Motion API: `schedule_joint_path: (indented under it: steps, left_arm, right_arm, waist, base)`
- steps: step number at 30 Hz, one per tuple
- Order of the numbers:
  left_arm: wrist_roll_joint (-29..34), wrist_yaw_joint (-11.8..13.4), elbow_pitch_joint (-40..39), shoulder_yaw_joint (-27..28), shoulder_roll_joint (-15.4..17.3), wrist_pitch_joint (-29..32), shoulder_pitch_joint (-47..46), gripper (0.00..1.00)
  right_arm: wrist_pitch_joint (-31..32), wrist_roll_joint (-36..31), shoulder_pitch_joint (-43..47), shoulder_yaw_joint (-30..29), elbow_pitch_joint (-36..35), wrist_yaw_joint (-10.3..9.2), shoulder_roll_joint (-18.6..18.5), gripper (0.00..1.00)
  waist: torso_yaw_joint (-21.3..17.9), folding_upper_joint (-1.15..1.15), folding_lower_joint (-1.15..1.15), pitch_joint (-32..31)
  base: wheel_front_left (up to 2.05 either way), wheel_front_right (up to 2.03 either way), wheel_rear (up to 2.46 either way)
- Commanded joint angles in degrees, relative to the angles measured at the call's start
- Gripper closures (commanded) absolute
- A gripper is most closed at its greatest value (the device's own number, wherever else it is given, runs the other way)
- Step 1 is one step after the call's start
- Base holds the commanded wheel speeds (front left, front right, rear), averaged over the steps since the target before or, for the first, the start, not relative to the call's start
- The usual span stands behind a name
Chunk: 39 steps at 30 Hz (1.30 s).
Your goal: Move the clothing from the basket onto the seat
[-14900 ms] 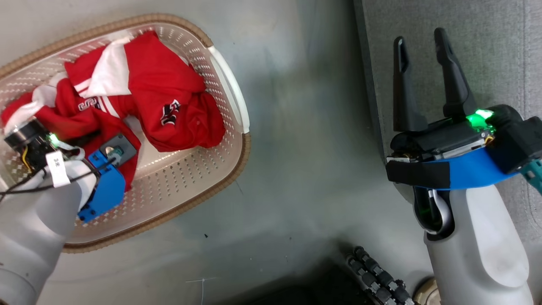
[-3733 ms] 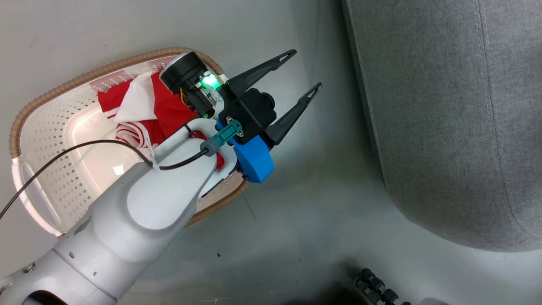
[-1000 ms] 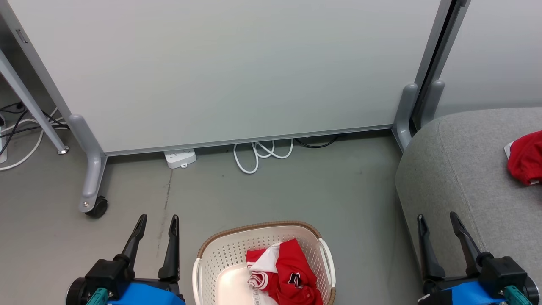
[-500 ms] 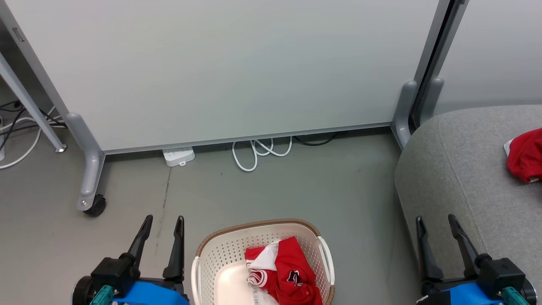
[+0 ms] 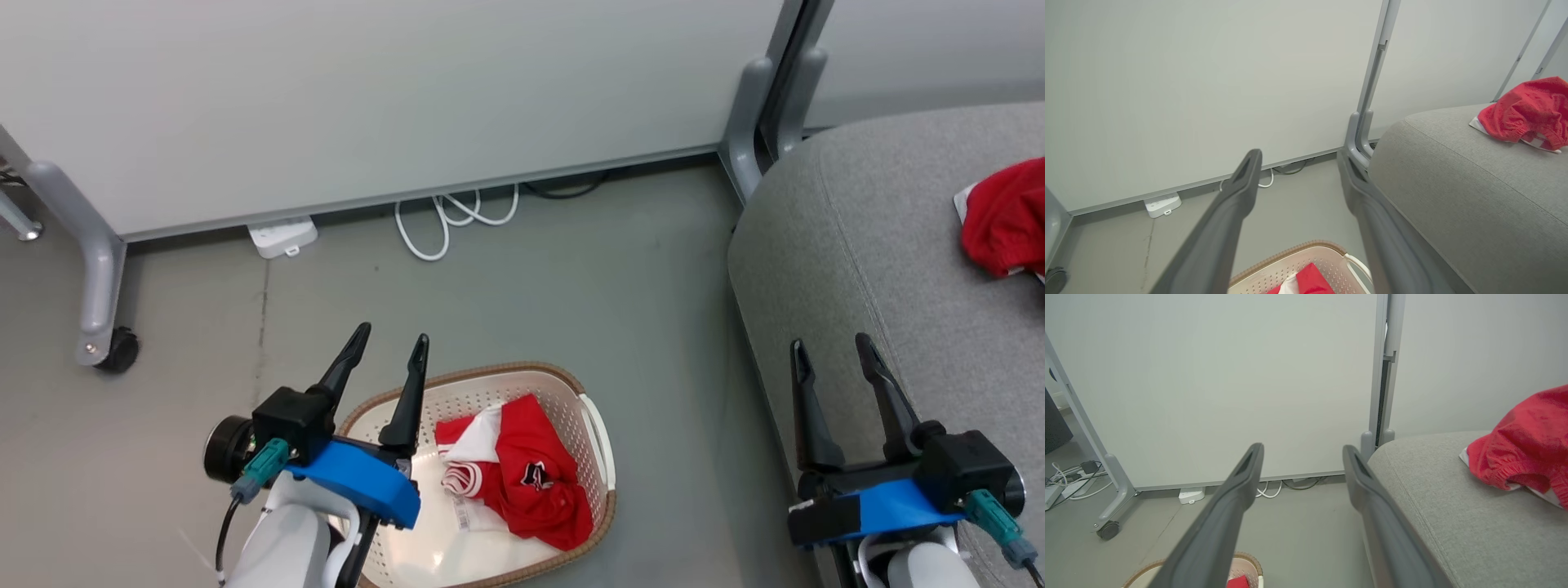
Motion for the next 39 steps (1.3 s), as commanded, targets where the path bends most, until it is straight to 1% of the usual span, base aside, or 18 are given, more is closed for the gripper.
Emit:
schedule_joint_path:
  steps: [1, 4, 9, 12, 23, 33, 39]
  left_arm:
    - [-0.23, -0.18, 0.94, -0.39, 0.18, -0.17, -1.54, 0.00]
    - [-0.42, -0.24, 4.02, -2.77, 0.25, -0.18, -4.93, 0.00]
    - [-1.60, -0.20, 9.62, -7.83, 1.73, -0.17, -10.25, 0.00]
    - [-3.06, -0.20, 14.72, -12.62, 2.87, -0.18, -14.21, 0.00]
    - [-8.13, -0.16, 28.83, -23.37, 4.81, 0.00, -24.24, 0.00]
    - [-11.99, -0.16, 37.03, -31.13, 6.00, 2.35, -29.70, 0.00]
    - [-13.60, -0.16, 39.88, -33.46, 6.56, 3.29, -31.86, 0.00]
  right_arm:
    - [-0.04, -0.28, -1.10, 0.08, -0.31, -0.02, 0.19, 0.00]
    - [-0.04, -0.43, -3.19, 0.01, -0.94, -0.02, 0.24, 0.00]
    - [-0.04, -0.61, -6.76, 0.49, -1.86, -0.02, 0.40, 0.00]
    - [-0.04, -0.48, -9.73, 0.98, -2.52, -0.02, 0.58, 0.00]
    - [-0.04, -0.40, -16.54, 2.56, -4.17, -0.02, 0.83, 0.00]
    - [-0.04, 0.76, -20.20, 3.31, -5.64, -0.02, 0.85, 0.00]
    - [-0.04, 0.84, -21.75, 3.73, -6.65, -0.02, 0.84, 0.00]
  waist:
    - [-2.25, 0.00, -0.01, 3.25]
    - [-3.64, 0.00, -0.01, 6.14]
    - [-6.01, 0.00, -0.01, 10.90]
    - [-7.81, 0.00, -0.01, 14.46]
    - [-11.61, 0.00, -0.01, 24.35]
    - [-13.53, 0.00, -0.01, 31.44]
    - [-14.00, 0.00, -0.01, 35.10]
  base:
    - [0.00, 0.00, 0.00]
    - [0.00, 0.00, 0.00]
    - [0.00, 0.00, 0.00]
    - [0.00, 0.00, 0.00]
    - [0.00, 0.00, 0.00]
    - [0.00, 0.00, 0.00]
    - [0.00, 0.00, 0.00]
